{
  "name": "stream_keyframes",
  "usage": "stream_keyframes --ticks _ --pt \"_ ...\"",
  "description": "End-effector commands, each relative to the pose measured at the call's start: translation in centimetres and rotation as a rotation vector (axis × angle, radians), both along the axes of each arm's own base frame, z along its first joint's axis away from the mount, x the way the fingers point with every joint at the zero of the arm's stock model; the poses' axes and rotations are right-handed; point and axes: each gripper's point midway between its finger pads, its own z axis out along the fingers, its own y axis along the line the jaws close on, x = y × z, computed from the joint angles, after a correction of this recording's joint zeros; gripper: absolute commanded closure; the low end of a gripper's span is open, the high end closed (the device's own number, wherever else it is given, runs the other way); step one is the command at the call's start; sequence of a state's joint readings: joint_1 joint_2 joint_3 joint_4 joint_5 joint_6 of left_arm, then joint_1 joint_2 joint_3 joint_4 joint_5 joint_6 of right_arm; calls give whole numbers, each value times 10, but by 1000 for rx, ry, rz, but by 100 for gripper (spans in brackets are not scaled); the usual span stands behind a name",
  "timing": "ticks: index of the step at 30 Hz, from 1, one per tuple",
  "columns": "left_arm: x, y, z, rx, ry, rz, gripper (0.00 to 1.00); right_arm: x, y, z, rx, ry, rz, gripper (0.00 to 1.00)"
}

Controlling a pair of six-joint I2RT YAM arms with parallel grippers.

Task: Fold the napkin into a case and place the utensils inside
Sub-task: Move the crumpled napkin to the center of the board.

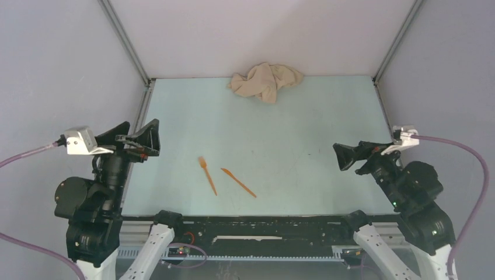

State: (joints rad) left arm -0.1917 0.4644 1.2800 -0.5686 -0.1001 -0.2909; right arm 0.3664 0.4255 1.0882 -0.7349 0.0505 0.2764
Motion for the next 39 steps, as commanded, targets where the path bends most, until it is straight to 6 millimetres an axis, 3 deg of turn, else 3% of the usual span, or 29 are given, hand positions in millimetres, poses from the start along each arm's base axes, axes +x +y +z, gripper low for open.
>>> stream_keyframes --ticks 1,7,12,15,22,29,34,37,38,39 --pt "21 -23 13 10 -25 -101 2 21 10 -14 39 59 -9 1" --pt "54 -31 17 43 -16 -115 2 57 19 -48 25 172 -50 1" --pt "90 -31 -12 93 38 -60 2 108 39 -77 66 239 -79 0" --pt "104 -30 -37 120 64 -32 2 156 63 -111 86 307 -71 0" --pt "131 -38 -91 163 157 -44 2 279 133 -168 168 366 13 6" --pt "140 -47 -111 182 217 -73 1 393 189 -194 341 329 67 5" --pt "148 -61 -130 234 276 -93 2 458 203 -219 404 356 -8 2" --pt "149 -66 -139 276 290 -94 2 482 200 -235 423 402 -74 18" --pt "149 -66 -141 288 288 -92 2 486 200 -238 435 425 -73 31" --pt "149 -66 -143 294 289 -86 2 484 203 -239 447 470 -56 57"
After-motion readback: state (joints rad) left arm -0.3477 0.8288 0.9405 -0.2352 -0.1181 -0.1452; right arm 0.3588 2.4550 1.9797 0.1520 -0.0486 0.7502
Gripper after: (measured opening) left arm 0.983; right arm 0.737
